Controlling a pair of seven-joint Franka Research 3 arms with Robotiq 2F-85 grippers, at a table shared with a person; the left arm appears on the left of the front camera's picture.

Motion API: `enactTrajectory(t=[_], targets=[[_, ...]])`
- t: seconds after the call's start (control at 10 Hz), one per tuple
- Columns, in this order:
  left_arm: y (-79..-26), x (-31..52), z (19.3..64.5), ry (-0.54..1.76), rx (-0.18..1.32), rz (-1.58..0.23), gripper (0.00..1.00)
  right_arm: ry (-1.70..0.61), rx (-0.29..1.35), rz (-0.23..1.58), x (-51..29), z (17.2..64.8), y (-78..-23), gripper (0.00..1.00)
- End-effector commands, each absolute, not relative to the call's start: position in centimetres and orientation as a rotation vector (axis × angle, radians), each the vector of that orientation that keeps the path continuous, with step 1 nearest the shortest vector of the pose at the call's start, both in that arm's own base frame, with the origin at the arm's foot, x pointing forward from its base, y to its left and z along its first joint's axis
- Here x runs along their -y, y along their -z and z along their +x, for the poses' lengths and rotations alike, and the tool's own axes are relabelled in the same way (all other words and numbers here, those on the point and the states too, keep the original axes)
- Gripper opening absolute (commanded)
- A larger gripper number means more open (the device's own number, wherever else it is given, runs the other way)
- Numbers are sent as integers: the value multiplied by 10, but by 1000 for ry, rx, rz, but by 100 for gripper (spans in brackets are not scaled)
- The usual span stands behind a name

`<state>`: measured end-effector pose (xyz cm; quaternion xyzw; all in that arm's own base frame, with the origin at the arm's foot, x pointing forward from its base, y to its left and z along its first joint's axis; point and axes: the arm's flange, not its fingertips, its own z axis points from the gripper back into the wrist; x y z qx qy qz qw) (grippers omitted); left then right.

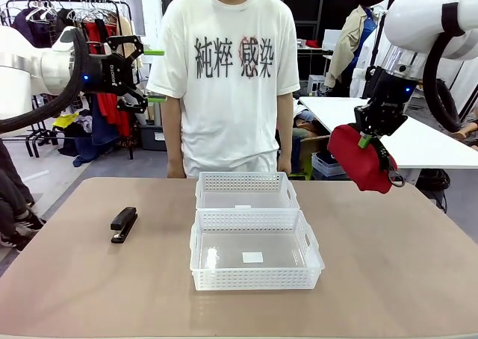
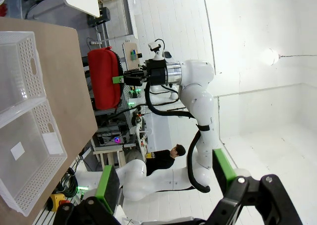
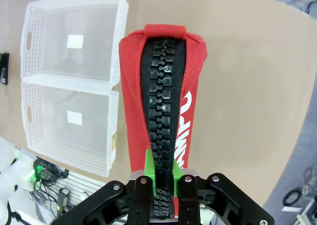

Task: Distribute items into two baskets.
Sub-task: Pick up the Pencil pouch that the person points to.

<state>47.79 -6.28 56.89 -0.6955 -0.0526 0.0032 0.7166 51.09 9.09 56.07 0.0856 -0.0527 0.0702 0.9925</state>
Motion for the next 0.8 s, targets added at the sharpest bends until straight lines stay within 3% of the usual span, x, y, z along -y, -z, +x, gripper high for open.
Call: enactTrajectory(t=[0.0, 0.7], targets=[[-571, 62, 477, -5, 121, -1541, 100, -147, 133, 203, -94, 511, -573, 0], [-571, 62, 477, -5, 121, -1541, 100, -259, 210, 262, -116, 510, -627, 0]])
